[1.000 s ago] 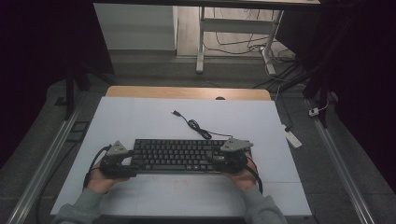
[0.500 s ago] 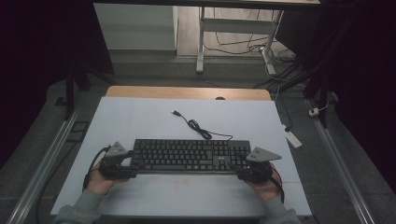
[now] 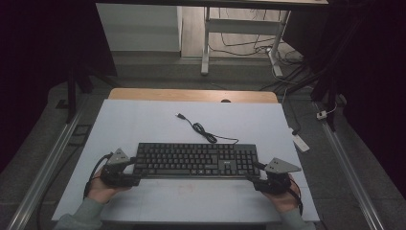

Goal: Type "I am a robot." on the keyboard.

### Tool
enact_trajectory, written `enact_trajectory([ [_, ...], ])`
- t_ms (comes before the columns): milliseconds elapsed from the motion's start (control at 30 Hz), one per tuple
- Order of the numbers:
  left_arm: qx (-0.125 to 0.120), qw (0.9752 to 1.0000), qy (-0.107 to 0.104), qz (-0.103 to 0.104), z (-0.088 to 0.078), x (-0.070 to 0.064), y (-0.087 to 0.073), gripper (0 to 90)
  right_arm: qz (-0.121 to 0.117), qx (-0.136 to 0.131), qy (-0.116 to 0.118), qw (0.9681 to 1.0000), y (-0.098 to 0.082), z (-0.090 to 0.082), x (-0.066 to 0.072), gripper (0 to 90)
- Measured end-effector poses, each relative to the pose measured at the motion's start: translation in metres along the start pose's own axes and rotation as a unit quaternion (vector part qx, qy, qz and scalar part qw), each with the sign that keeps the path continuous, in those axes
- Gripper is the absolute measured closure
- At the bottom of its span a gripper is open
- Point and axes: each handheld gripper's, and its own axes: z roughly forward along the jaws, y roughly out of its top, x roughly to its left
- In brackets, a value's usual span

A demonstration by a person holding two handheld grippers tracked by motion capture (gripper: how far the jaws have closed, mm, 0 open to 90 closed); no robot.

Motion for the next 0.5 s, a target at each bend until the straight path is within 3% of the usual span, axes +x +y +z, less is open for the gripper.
enact_trajectory([
  [500, 0.0, 1.0, 0.0, 0.005, 0.0005, -0.0008, 0.0003, 27.2, 0.003, -0.003, 0.002, 1.0, -0.0004, 0.0017, -0.0008, 43.3],
])
